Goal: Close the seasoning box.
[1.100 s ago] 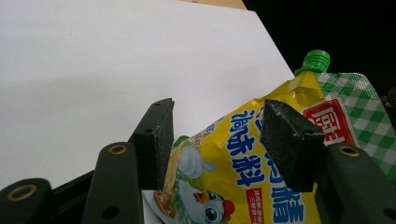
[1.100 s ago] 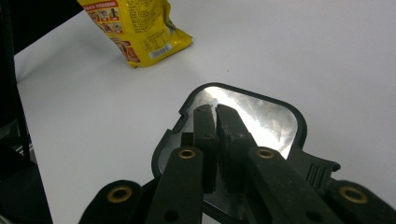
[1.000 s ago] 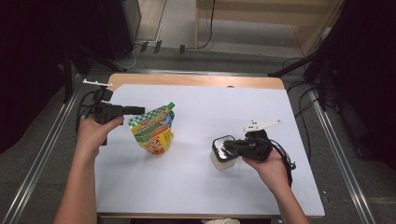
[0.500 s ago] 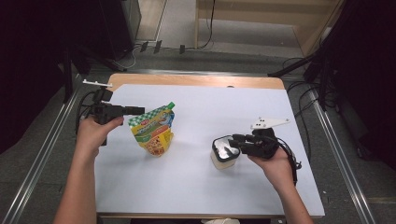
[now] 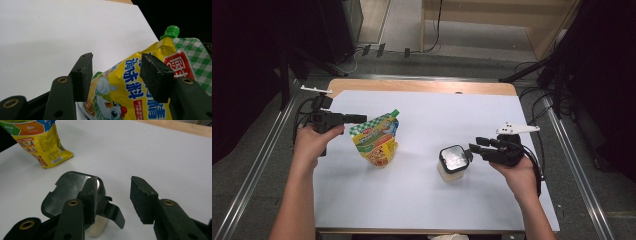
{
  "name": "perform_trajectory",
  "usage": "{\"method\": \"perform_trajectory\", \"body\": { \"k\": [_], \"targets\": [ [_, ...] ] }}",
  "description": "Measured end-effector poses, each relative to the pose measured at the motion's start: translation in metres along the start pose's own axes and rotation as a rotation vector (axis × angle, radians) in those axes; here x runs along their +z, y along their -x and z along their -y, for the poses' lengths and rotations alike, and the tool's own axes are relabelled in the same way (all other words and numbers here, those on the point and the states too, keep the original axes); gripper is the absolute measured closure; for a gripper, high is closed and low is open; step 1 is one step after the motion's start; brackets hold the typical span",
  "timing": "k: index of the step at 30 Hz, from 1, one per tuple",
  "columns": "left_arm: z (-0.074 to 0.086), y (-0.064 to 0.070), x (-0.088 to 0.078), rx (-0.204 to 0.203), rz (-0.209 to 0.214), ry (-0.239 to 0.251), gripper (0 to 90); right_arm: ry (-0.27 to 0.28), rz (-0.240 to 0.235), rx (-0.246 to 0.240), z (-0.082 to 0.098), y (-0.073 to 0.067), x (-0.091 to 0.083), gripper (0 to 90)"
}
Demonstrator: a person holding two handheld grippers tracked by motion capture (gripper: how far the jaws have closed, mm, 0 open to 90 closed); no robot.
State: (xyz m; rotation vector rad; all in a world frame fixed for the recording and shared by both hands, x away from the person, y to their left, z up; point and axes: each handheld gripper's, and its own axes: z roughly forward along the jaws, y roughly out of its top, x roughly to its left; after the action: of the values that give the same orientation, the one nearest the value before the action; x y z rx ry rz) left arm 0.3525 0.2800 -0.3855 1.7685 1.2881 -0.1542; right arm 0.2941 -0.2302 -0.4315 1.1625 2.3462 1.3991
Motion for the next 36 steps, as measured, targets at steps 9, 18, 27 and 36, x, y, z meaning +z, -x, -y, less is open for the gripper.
{"method": "perform_trajectory", "body": {
  "k": [9, 18, 27, 36],
  "targets": [
    [0.0, -0.002, 0.0, -0.008, 0.001, 0.0, 44.2, 0.018, 0.052, 0.003, 0.005, 0.013, -0.007, 51.7],
    [0.001, -0.004, 0.0, -0.015, 0.0, 0.001, 44.2, 0.043, 0.088, 0.021, 0.016, 0.029, -0.008, 46.5],
    [0.003, -0.009, 0.002, -0.028, -0.005, -0.003, 44.1, 0.031, 0.115, 0.075, 0.028, 0.044, -0.006, 43.2],
    [0.003, -0.012, 0.003, -0.036, -0.008, -0.007, 43.8, -0.002, 0.14, 0.103, 0.036, 0.051, 0.006, 37.7]
  ]
}}
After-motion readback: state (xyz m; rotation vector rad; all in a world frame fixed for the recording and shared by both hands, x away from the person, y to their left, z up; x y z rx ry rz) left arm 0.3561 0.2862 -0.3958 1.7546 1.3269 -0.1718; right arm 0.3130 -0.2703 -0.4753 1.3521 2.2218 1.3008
